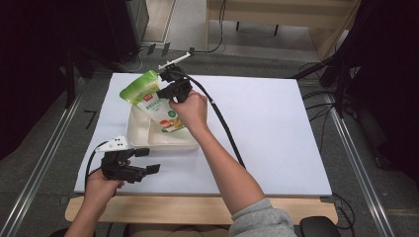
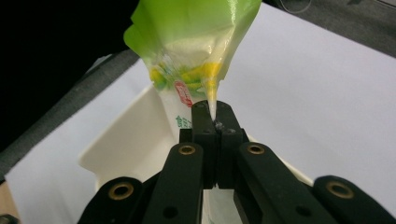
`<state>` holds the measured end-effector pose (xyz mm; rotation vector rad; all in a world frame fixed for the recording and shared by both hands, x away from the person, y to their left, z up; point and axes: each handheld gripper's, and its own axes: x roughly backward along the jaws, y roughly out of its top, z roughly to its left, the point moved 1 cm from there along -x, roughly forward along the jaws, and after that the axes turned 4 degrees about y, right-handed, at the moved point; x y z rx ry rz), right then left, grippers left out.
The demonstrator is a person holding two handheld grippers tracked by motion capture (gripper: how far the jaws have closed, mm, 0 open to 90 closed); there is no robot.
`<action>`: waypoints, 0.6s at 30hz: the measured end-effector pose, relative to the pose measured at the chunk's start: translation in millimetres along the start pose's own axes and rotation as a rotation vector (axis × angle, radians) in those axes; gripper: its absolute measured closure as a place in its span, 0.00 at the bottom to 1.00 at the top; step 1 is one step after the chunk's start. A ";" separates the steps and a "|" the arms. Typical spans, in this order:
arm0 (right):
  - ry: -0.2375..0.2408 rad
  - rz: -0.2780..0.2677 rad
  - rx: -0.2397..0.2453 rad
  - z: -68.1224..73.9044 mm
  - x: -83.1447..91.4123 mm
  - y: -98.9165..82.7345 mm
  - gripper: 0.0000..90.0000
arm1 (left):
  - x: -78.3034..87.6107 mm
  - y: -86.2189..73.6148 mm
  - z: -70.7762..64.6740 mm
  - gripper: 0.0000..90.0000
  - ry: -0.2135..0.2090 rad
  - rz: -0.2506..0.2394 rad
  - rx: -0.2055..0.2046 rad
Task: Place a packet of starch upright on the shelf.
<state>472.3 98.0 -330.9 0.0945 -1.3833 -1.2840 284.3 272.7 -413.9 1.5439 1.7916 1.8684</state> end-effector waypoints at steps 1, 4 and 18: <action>0.002 0.005 -0.004 -3.3 -0.6 -3.4 1.00 | 0.0 0.0 0.0 0.23 0.000 0.000 0.000; 0.018 -0.012 -0.023 -12.8 1.7 -10.1 1.00 | -0.6 0.0 0.3 0.23 0.000 0.003 0.002; 0.010 -0.015 -0.051 -46.4 17.9 -30.7 1.00 | -1.7 -0.1 0.4 0.23 -0.002 0.004 0.002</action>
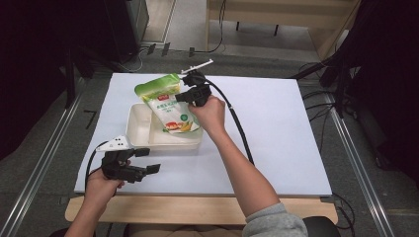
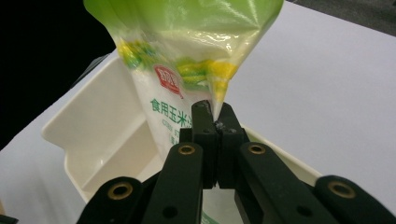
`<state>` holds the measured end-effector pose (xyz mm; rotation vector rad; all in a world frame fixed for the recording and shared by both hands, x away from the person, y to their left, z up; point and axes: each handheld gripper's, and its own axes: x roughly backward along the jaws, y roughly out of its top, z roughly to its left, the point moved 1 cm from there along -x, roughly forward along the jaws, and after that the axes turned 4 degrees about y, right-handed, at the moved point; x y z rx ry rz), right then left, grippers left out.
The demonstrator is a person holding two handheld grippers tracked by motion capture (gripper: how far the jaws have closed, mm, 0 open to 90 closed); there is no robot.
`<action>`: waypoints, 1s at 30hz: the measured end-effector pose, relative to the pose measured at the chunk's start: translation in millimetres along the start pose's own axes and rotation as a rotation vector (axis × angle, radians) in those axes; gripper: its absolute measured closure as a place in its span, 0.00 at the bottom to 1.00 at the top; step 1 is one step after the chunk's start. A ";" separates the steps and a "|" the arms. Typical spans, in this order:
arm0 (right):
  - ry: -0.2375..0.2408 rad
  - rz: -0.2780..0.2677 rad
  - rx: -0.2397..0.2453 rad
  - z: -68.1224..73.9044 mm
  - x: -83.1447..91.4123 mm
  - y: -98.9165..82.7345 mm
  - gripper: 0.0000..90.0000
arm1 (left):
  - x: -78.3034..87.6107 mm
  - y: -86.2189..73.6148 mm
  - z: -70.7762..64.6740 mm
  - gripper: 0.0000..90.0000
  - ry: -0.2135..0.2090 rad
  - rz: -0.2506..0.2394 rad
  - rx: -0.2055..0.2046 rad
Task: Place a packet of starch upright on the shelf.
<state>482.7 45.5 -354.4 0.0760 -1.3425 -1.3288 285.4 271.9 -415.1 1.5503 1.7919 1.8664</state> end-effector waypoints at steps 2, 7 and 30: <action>0.000 -0.002 -0.005 -2.9 1.0 -1.7 1.00 | -0.2 0.1 -0.2 0.23 -0.001 0.006 -0.003; -0.009 -0.004 -0.008 -14.6 4.9 -9.1 1.00 | -0.1 0.3 -0.2 0.23 0.001 0.006 -0.005; 0.036 -0.040 0.032 -35.2 40.7 -31.5 0.64 | -3.2 -0.2 -0.3 0.23 0.001 0.025 0.000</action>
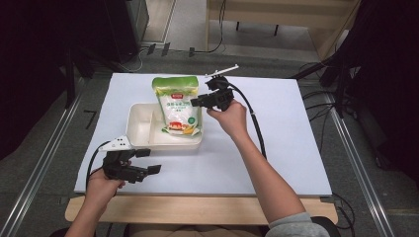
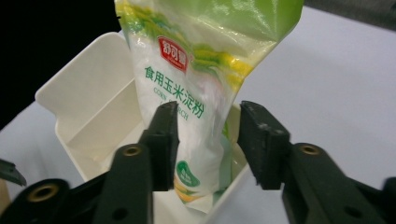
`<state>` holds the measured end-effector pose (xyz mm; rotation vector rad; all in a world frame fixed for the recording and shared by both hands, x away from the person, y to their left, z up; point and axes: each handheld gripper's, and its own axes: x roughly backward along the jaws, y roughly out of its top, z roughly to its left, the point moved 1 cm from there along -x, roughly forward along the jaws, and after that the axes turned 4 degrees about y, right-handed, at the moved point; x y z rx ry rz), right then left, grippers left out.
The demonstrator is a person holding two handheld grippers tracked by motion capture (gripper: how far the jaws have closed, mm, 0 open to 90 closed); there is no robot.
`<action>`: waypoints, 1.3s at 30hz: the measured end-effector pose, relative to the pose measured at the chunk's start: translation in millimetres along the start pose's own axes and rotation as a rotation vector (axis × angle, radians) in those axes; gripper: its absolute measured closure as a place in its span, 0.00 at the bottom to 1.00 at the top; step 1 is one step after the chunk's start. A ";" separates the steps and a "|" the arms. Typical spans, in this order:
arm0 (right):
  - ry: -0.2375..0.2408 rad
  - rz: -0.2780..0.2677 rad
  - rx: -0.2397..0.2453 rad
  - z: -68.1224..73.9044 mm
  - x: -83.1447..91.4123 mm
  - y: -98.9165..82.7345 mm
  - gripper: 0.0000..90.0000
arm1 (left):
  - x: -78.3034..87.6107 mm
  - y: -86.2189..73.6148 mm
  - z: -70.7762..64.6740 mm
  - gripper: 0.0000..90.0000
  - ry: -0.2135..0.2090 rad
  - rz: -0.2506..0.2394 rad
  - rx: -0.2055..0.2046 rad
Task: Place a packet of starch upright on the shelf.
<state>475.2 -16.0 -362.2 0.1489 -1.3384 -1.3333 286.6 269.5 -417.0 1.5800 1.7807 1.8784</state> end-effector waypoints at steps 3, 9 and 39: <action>-0.006 0.020 0.022 1.1 10.8 -9.4 0.62 | -0.4 0.1 -0.1 0.23 -0.001 0.001 -0.003; 0.012 -0.002 0.018 -3.6 25.0 -29.3 0.60 | -1.2 0.1 -0.3 0.23 0.002 0.007 0.000; -0.003 0.022 0.026 -16.9 52.2 -132.6 0.54 | -3.1 2.8 -0.2 0.23 0.004 0.012 -0.013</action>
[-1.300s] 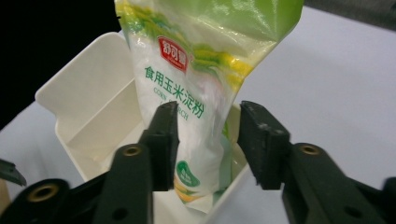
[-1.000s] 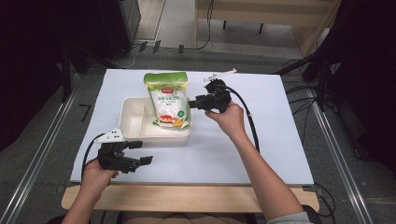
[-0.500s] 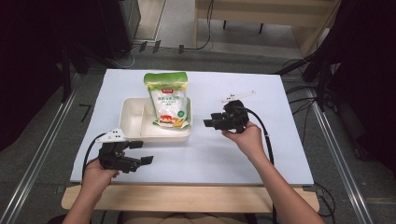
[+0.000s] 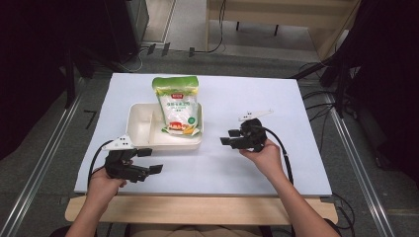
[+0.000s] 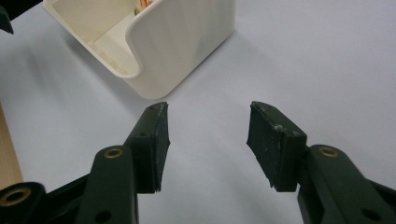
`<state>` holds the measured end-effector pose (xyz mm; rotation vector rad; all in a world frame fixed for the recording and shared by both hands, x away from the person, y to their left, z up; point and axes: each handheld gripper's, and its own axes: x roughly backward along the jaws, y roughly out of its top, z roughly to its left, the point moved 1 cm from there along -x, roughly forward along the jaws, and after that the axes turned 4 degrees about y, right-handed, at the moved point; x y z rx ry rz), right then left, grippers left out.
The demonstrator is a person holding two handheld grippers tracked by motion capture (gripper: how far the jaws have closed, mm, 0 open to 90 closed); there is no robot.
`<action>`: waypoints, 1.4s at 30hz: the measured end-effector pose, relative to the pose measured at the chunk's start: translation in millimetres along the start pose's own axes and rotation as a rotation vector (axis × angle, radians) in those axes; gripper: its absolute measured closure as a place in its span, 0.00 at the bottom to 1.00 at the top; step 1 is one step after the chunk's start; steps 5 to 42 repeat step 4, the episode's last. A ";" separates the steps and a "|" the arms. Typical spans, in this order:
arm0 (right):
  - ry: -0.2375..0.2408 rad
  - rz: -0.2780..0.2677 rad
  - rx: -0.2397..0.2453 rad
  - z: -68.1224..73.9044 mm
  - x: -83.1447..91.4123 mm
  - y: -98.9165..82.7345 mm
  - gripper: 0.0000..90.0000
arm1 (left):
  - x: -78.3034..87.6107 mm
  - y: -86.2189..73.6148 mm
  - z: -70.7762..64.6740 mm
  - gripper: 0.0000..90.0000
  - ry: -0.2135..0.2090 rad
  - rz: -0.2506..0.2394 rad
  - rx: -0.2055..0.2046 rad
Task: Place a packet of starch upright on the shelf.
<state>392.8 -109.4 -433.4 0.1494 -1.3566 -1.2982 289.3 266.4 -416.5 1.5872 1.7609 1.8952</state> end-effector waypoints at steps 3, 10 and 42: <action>0.010 0.013 0.000 1.6 -2.5 -0.7 0.51 | 0.0 0.1 0.4 0.23 0.001 -0.002 0.004; 0.010 0.013 0.000 1.6 -2.5 -0.7 0.51 | -0.2 0.2 0.4 0.23 0.001 -0.002 0.003; 0.010 0.013 0.000 1.6 -2.5 -0.7 0.51 | -0.2 0.2 0.4 0.23 0.001 -0.002 0.003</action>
